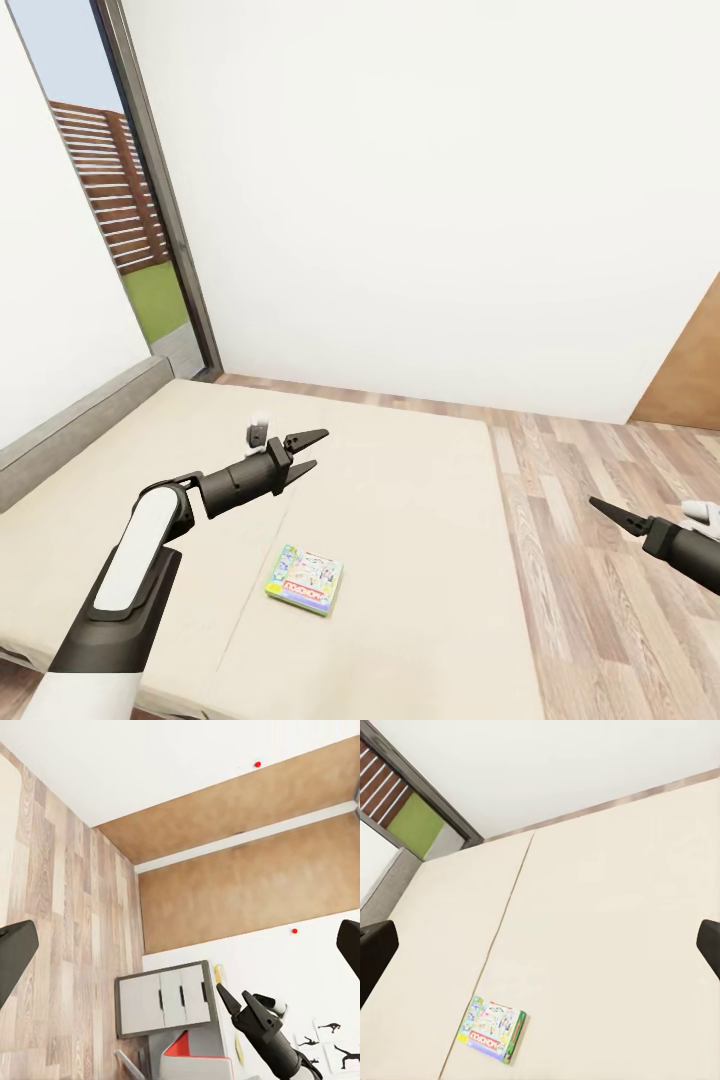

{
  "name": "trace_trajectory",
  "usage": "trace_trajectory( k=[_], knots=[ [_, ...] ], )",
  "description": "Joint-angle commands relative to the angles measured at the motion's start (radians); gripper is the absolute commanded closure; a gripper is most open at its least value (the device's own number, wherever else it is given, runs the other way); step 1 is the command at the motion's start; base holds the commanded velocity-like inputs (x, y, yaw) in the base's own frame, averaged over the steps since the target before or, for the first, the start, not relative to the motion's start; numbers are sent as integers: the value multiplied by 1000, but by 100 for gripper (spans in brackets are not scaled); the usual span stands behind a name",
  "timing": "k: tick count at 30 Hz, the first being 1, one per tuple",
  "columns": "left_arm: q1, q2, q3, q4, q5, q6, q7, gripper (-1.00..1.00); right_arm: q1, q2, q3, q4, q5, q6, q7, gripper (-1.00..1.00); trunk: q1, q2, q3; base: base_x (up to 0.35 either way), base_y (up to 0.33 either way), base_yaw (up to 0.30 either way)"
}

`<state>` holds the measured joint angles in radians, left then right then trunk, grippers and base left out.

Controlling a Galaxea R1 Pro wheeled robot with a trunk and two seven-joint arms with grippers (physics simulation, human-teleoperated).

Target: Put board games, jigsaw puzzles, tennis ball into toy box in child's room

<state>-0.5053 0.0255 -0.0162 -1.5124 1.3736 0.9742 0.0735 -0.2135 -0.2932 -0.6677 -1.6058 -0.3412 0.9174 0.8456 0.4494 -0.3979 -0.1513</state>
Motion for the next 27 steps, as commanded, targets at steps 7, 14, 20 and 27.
trace_trajectory(
  k=[7,14,20,27],
  knots=[
    [-1,1,-1,-1,9,2,8,-100,-1,0,-1,0,1,4,4,-100,1,-2,-2,0,0,0],
    [0,6,18,-6,3,-7,9,-100,0,2,10,5,7,10,-11,-100,1,-2,-2,0,0,0],
    [0,7,23,-7,2,-9,9,-100,0,3,12,6,9,12,-15,-100,1,-2,-2,0,0,0],
    [1,9,25,-8,1,-10,9,-100,-1,1,13,8,9,20,-16,-100,1,-2,-2,0,0,0]
  ],
)
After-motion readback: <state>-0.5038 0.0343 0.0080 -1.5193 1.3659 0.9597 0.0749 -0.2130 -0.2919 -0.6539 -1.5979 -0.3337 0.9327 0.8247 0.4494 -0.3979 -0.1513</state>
